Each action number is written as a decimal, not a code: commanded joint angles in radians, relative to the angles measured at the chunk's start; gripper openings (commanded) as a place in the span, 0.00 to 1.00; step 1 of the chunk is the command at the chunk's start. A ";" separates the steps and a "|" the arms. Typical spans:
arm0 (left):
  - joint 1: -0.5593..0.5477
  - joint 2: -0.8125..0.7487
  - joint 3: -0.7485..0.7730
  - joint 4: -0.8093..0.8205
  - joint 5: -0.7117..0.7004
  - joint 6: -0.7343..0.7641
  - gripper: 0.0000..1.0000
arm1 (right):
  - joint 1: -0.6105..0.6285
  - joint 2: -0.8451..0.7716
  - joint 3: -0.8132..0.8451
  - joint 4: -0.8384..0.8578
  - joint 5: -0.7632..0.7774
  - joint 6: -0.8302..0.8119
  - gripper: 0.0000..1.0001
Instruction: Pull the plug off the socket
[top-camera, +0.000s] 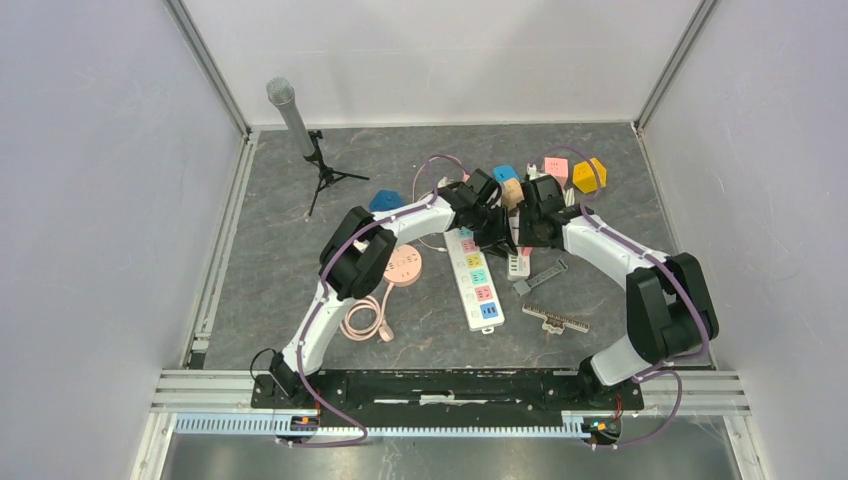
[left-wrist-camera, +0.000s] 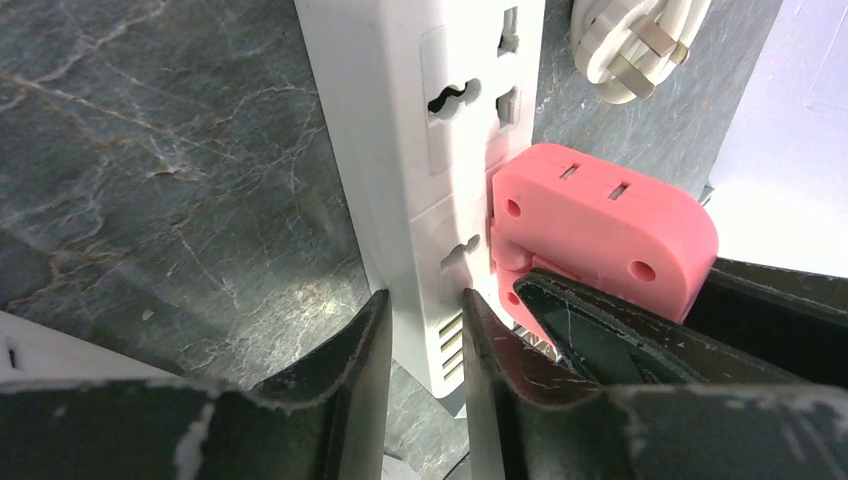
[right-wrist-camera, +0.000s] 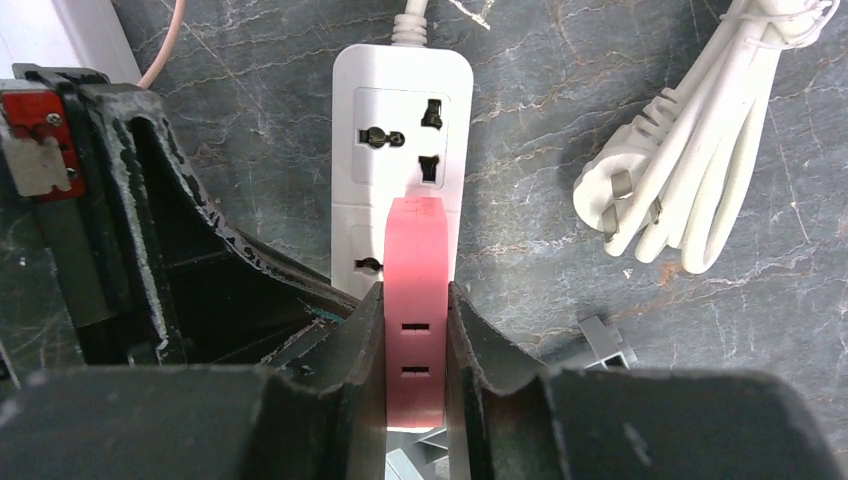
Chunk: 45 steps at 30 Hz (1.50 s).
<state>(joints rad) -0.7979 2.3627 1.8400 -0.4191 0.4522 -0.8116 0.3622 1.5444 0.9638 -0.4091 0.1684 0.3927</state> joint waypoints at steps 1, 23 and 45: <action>-0.016 0.031 -0.011 -0.112 -0.061 0.060 0.33 | -0.007 -0.058 0.018 0.048 -0.041 0.020 0.00; -0.014 0.012 0.102 -0.188 -0.024 0.126 0.41 | -0.106 -0.166 0.069 -0.001 0.019 -0.042 0.00; 0.007 -0.743 -0.327 -0.163 -0.386 0.392 1.00 | -0.690 -0.366 -0.392 0.306 -0.445 0.115 0.22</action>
<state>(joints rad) -0.7963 1.7725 1.6821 -0.5869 0.2531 -0.5140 -0.2943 1.2072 0.6041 -0.2798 -0.1081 0.4362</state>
